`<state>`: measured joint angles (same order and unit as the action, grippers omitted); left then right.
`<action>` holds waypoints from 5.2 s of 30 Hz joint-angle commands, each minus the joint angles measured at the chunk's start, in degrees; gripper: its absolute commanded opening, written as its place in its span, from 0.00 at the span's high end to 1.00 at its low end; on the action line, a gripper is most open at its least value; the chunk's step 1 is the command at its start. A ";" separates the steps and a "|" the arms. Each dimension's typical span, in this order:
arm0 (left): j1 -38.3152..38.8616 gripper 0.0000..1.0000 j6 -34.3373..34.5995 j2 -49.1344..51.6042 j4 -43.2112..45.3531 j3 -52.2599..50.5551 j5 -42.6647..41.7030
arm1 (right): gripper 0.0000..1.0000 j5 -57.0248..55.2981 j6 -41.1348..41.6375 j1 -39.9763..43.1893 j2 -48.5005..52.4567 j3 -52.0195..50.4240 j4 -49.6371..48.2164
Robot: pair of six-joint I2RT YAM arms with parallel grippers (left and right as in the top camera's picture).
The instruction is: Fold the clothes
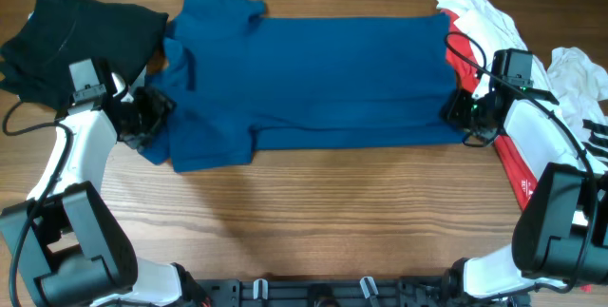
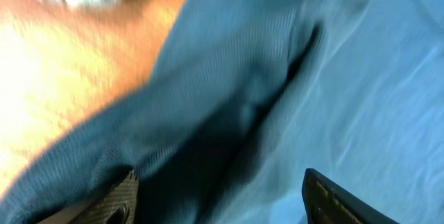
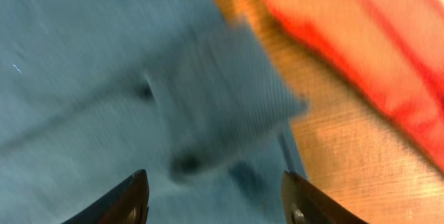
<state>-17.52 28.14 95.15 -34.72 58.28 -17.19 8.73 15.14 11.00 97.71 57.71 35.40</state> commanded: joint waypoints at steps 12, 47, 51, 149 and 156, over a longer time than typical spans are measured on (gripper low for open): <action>0.07 0.25 -5.46 0.22 -11.15 -0.22 4.07 | 0.38 0.26 -2.05 -0.17 0.55 0.07 4.94; 7.80 0.36 -6.78 -0.79 -9.79 -4.26 9.57 | 0.37 0.24 -3.19 -0.17 0.55 0.07 5.38; 8.33 0.34 -7.04 -6.49 -9.94 1.44 9.60 | 0.37 0.24 -3.13 -0.17 0.55 0.07 5.40; 5.46 0.53 -8.44 -6.84 -0.33 -11.47 14.34 | 0.18 0.28 -4.66 -0.17 0.55 0.07 12.17; 5.49 0.51 -8.46 -4.70 3.91 -11.52 13.55 | 0.18 0.28 -4.66 -0.17 0.55 0.07 12.24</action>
<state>-12.32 20.40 88.27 -31.62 47.03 -4.10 8.73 11.40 11.03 97.71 57.71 47.57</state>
